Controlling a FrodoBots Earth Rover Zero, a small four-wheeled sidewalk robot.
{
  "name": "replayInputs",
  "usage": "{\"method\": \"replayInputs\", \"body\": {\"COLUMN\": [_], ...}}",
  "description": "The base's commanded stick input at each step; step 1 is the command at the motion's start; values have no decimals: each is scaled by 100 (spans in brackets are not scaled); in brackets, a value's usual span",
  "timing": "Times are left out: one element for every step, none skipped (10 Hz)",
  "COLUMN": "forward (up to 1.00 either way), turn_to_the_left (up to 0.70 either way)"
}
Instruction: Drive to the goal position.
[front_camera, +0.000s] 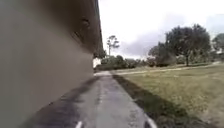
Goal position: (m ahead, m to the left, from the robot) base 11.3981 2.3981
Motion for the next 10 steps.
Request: {"method": "replayInputs", "body": {"forward": [85,85,85,85,85,85,85,85,85,85], "turn_to_the_left": [0,0,0,0,5,27,26,14,2,0]}}
